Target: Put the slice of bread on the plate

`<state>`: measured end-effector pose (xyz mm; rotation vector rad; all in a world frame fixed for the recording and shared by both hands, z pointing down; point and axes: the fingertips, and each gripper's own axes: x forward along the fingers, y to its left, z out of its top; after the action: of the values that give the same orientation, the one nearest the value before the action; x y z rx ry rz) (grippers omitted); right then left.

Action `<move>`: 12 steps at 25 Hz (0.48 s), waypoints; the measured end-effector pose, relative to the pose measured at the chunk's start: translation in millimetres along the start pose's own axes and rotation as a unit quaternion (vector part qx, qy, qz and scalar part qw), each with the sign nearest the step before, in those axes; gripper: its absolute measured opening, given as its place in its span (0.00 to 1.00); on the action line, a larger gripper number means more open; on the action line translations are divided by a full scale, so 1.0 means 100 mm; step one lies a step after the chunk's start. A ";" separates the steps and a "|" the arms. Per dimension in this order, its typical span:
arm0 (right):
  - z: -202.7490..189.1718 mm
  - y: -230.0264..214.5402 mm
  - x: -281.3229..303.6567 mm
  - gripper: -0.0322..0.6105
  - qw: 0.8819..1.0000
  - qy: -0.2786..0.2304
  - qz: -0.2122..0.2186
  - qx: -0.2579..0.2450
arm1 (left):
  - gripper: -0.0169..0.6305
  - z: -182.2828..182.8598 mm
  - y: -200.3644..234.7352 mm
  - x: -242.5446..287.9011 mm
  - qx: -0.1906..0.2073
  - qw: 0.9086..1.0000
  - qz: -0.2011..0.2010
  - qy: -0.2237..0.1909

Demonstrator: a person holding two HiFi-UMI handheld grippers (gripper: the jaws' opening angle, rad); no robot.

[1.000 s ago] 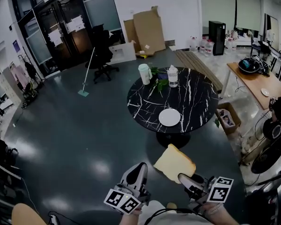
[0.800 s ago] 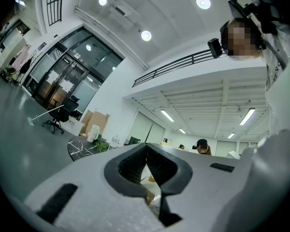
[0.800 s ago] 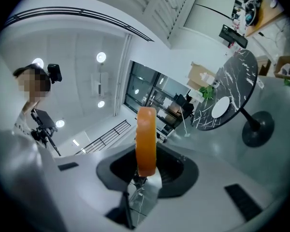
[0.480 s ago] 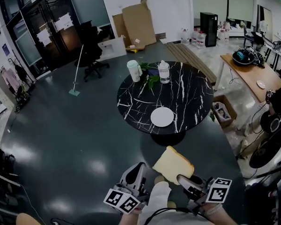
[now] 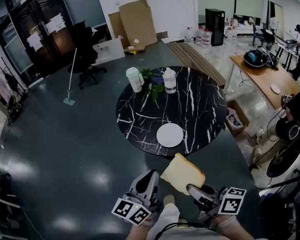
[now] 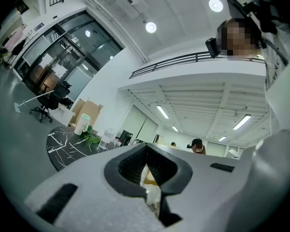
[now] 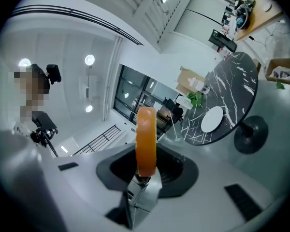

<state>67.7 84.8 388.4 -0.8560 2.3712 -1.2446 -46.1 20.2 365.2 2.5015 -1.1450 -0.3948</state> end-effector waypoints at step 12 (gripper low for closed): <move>0.35 -0.45 0.50 0.19 0.999 -0.011 -0.030 0.019 | 0.04 0.05 0.59 0.60 -0.015 1.000 -0.011 0.019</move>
<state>63.8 10.7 405.2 -0.9296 2.3136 -1.2908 -49.1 -62.7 380.5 2.4866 -1.0899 -0.3669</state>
